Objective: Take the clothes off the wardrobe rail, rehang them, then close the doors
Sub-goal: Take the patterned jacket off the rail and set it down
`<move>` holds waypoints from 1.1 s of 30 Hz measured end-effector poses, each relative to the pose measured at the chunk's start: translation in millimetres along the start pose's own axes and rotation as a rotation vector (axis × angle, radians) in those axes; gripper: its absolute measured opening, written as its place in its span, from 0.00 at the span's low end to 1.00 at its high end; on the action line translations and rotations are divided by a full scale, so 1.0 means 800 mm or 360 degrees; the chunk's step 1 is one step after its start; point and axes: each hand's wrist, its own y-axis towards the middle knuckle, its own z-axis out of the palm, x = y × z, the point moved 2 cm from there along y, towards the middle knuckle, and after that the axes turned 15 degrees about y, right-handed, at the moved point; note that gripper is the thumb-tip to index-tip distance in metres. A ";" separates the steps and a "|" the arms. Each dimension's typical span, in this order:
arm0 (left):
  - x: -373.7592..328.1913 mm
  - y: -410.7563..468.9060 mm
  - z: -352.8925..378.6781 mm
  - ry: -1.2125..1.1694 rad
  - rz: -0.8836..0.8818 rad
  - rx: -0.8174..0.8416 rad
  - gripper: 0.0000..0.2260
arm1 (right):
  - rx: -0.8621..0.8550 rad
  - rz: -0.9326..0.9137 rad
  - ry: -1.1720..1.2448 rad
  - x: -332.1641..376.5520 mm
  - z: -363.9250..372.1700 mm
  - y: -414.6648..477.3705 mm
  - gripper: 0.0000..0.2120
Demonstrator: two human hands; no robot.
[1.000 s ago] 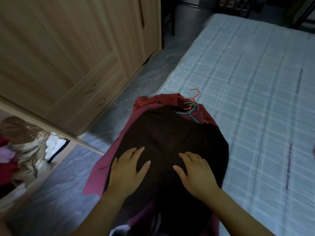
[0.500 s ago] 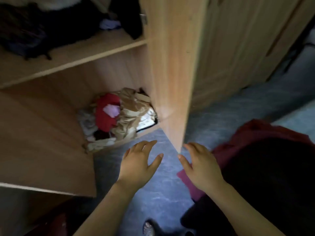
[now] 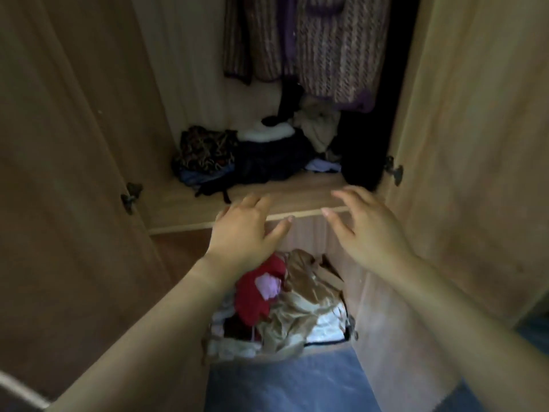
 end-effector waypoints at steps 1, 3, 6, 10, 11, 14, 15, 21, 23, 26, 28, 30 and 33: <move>0.008 0.033 -0.005 -0.0024 0.0011 -0.0038 0.33 | -0.0050 -0.0057 0.0000 -0.003 -0.003 0.037 0.28; 0.022 0.102 -0.015 -0.0054 0.0037 -0.0141 0.31 | -0.0137 -0.0168 -0.0008 -0.011 -0.010 0.111 0.26; 0.041 0.213 -0.028 -0.0087 0.0065 -0.0281 0.30 | -0.0188 -0.0300 -0.0027 -0.026 -0.021 0.229 0.21; 0.064 0.361 -0.049 -0.0089 0.0083 -0.0394 0.31 | -0.0230 -0.0461 -0.0107 -0.045 -0.040 0.384 0.22; 0.070 0.393 -0.055 -0.0072 0.0087 -0.0448 0.32 | -0.0234 -0.0498 -0.0139 -0.049 -0.045 0.419 0.22; 0.089 0.487 -0.073 -0.0052 0.0084 -0.0549 0.33 | -0.0261 -0.0584 -0.0259 -0.060 -0.060 0.517 0.22; 0.097 0.517 -0.078 -0.0066 0.0083 -0.0576 0.33 | -0.0282 -0.0619 -0.0288 -0.063 -0.065 0.548 0.23; 0.138 0.670 -0.114 -0.0079 0.0111 -0.0812 0.33 | -0.0502 -0.0773 -0.0523 -0.066 -0.093 0.706 0.24; 0.151 0.713 -0.126 -0.0066 0.0115 -0.0885 0.33 | -0.0599 -0.0809 -0.0636 -0.064 -0.103 0.745 0.22; 0.165 0.773 -0.141 -0.0105 0.0166 -0.1008 0.32 | -0.0726 -0.0854 -0.0798 -0.056 -0.123 0.798 0.23; 0.174 0.811 -0.146 -0.0130 0.0210 -0.1081 0.32 | -0.0813 -0.0847 -0.0938 -0.047 -0.141 0.832 0.23; 0.184 0.847 -0.150 -0.0148 0.0224 -0.1164 0.33 | -0.0886 -0.0796 -0.1100 -0.035 -0.161 0.864 0.23; 0.199 0.896 -0.154 -0.0279 0.0171 -0.1303 0.35 | -0.0940 -0.0699 -0.1232 -0.019 -0.194 0.910 0.24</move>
